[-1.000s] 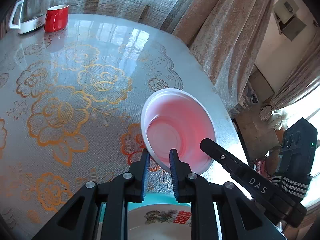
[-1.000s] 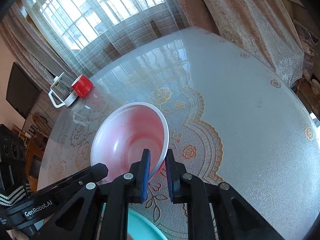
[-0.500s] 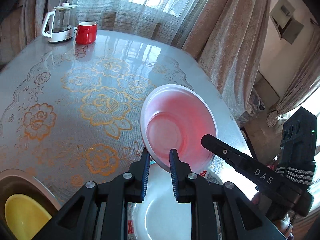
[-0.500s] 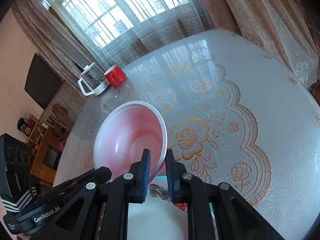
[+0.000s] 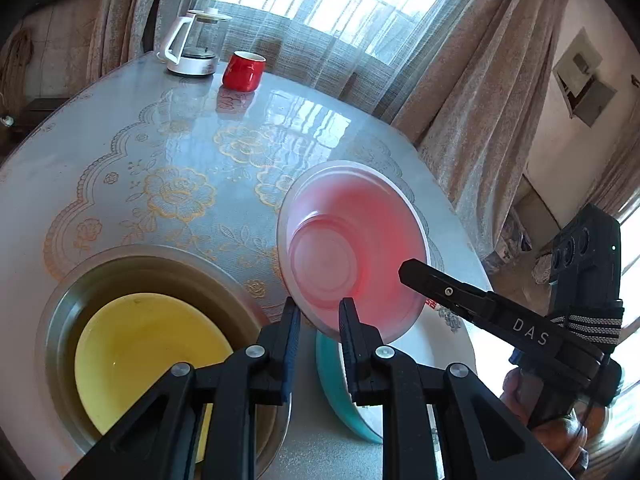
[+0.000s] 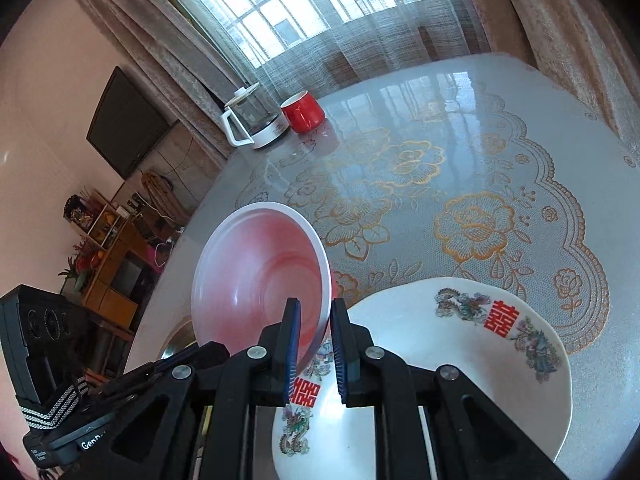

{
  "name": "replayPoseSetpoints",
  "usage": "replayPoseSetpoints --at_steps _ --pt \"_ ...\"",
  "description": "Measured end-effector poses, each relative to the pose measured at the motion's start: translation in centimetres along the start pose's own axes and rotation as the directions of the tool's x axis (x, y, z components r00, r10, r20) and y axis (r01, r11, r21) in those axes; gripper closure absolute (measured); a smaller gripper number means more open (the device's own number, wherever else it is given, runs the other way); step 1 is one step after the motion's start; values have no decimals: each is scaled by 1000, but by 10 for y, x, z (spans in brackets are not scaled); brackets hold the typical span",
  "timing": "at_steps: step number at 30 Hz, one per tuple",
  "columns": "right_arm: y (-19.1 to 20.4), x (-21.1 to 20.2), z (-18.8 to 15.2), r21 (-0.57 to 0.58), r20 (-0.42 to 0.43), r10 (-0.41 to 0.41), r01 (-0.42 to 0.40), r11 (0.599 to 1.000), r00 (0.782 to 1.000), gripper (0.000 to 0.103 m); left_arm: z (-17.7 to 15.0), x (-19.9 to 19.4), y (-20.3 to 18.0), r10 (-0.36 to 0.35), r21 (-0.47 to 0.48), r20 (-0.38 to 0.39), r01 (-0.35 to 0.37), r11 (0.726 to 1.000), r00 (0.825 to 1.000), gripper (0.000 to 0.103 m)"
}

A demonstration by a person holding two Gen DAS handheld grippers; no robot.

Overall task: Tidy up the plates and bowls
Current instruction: 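Carry the red bowl and lower it toward the steel basin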

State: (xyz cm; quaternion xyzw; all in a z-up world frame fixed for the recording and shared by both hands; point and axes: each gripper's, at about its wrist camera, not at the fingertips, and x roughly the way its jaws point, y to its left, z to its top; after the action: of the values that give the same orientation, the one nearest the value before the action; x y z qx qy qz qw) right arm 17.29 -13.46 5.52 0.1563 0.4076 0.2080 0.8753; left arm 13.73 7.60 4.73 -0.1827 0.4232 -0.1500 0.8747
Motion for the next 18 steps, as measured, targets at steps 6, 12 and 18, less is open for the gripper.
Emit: replayPoseSetpoints --at_steps 6,12,18 --pt "40 14 -10 -60 -37 48 -51 997 998 88 -9 -39 30 29 -35 47 -27 999 998 83" --pt "72 27 -21 -106 -77 83 -91 990 994 88 -20 -67 55 31 -77 73 -25 997 997 83" --pt "90 38 -34 -143 -120 82 -99 985 989 88 -34 -78 74 37 -130 72 -27 991 997 83"
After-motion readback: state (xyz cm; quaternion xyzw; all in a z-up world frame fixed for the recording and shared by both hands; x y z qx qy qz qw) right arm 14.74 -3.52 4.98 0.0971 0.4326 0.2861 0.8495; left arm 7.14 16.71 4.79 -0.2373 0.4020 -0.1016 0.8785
